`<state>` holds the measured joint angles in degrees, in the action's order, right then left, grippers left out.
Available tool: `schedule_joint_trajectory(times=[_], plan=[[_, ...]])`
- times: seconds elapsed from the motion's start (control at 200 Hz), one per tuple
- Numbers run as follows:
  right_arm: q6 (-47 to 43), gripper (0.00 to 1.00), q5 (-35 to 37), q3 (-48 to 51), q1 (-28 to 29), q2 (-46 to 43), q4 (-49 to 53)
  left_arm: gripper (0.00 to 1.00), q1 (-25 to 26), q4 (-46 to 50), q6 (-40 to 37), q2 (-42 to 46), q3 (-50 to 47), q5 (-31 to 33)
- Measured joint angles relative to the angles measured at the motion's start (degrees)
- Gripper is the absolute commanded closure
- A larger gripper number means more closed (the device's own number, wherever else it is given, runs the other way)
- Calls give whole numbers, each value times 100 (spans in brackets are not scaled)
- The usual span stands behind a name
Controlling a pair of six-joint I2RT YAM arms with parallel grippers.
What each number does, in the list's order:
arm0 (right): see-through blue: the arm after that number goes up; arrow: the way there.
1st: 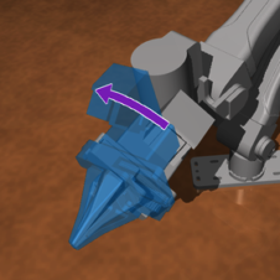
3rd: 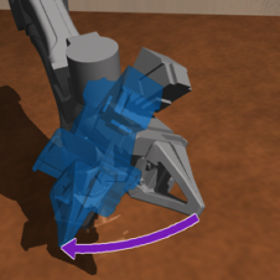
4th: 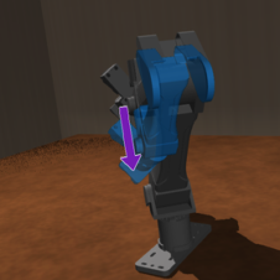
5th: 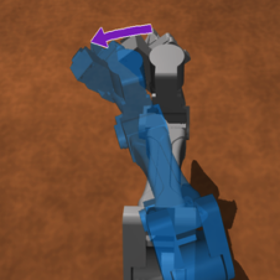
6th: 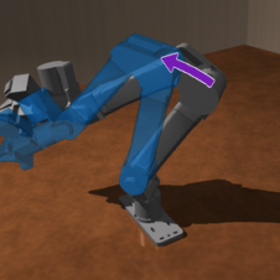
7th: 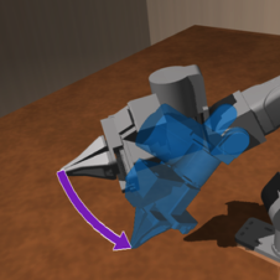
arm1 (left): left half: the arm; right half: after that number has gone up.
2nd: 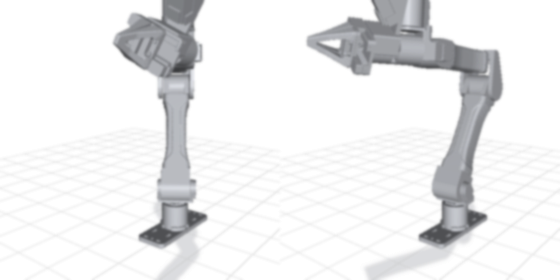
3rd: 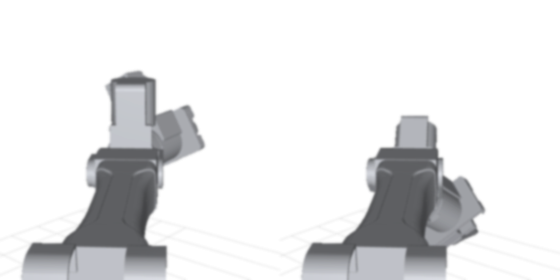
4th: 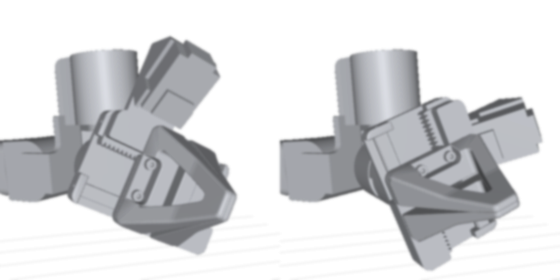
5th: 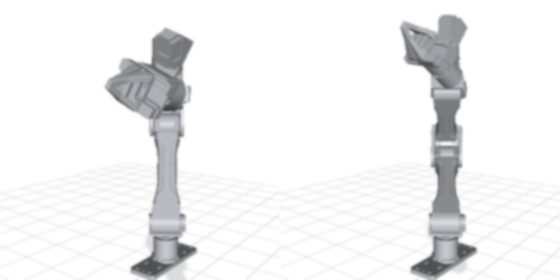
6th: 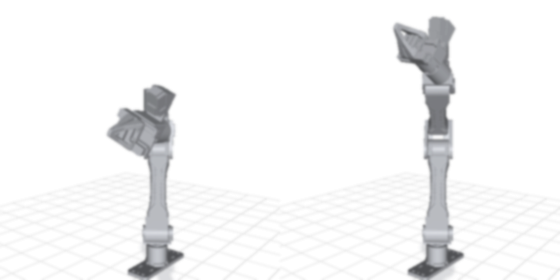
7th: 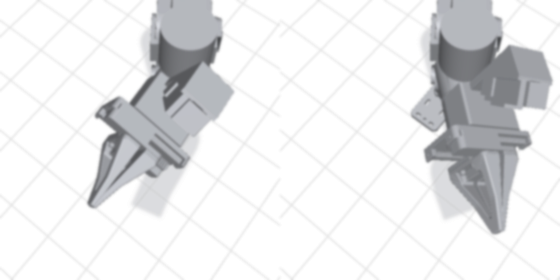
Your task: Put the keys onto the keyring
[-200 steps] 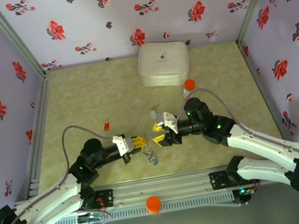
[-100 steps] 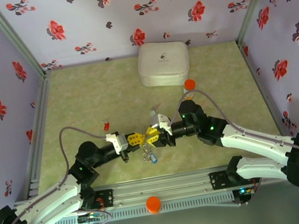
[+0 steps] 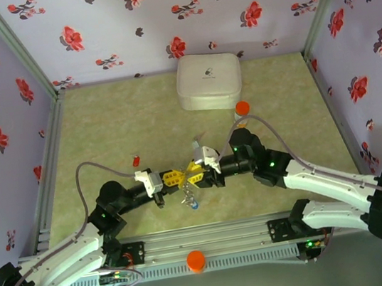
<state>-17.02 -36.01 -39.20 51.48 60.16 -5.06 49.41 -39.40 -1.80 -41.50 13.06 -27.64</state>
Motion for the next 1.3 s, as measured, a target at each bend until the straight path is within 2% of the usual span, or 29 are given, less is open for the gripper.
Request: schedule_joint_trajectory(times=[0.235,0.59,0.785,0.92,0.95,0.98,1.02,1.15,1.3], plan=[[-229,69,44,-7,7,-173,302,100,0,0,-2,0,0,-48],[-216,72,44,-7,81,-153,39,100,0,68,-7,0,0,-114],[-186,80,9,-7,83,-81,-140,100,0,83,-9,-44,0,-192],[-212,97,-33,-7,105,-57,-138,100,-2,87,-11,-55,0,-195],[-205,100,-28,-7,101,-57,-122,93,-2,98,-20,-55,0,-197],[-221,100,-24,-9,103,-59,-105,88,-2,111,-24,-55,0,-199],[-221,100,-24,-13,103,-57,-68,86,-2,136,-50,-55,0,-199],[-299,100,11,-52,103,-59,210,85,0,291,-162,4,31,-203],[-494,100,173,-149,107,-59,621,85,0,890,-470,227,149,-192]])
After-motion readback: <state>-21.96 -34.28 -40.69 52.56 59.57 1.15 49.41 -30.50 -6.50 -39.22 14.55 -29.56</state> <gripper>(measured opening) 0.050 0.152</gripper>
